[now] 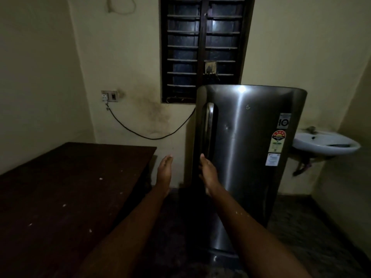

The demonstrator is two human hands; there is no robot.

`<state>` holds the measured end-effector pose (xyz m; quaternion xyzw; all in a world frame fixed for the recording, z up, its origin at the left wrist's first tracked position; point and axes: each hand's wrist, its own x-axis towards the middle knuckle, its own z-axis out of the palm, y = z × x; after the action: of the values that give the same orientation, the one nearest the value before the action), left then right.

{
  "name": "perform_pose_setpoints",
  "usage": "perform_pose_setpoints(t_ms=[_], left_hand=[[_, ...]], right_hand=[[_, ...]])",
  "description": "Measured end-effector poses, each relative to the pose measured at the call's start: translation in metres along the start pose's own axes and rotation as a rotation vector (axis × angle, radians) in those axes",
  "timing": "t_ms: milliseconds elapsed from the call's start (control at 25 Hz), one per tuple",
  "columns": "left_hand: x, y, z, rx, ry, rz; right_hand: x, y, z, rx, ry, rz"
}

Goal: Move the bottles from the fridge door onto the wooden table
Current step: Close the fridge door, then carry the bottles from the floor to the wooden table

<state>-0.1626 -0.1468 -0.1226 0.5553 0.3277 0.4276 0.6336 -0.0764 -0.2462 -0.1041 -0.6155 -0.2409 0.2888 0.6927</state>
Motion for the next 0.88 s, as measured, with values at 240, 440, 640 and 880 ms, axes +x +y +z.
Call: perform_pose_setpoints(t_ms=[240,440,640,880], left_hand=[[-0.127,0.004,-0.068,0.015,-0.082,-0.045],[-0.255,0.013,-0.115,0.000,-0.109,-0.076],[-0.361,0.034,-0.136,-0.047,-0.099,-0.097],[-0.488,0.027,-0.140,0.016,0.039,-0.119]], right_hand=[[-0.168,0.006,0.016,0.037,0.021,0.009],[-0.318,0.010,0.015,0.059,0.011,0.032],[-0.417,0.007,-0.002,0.074,0.009,0.054],[-0.509,0.029,-0.051,0.048,-0.046,0.125]])
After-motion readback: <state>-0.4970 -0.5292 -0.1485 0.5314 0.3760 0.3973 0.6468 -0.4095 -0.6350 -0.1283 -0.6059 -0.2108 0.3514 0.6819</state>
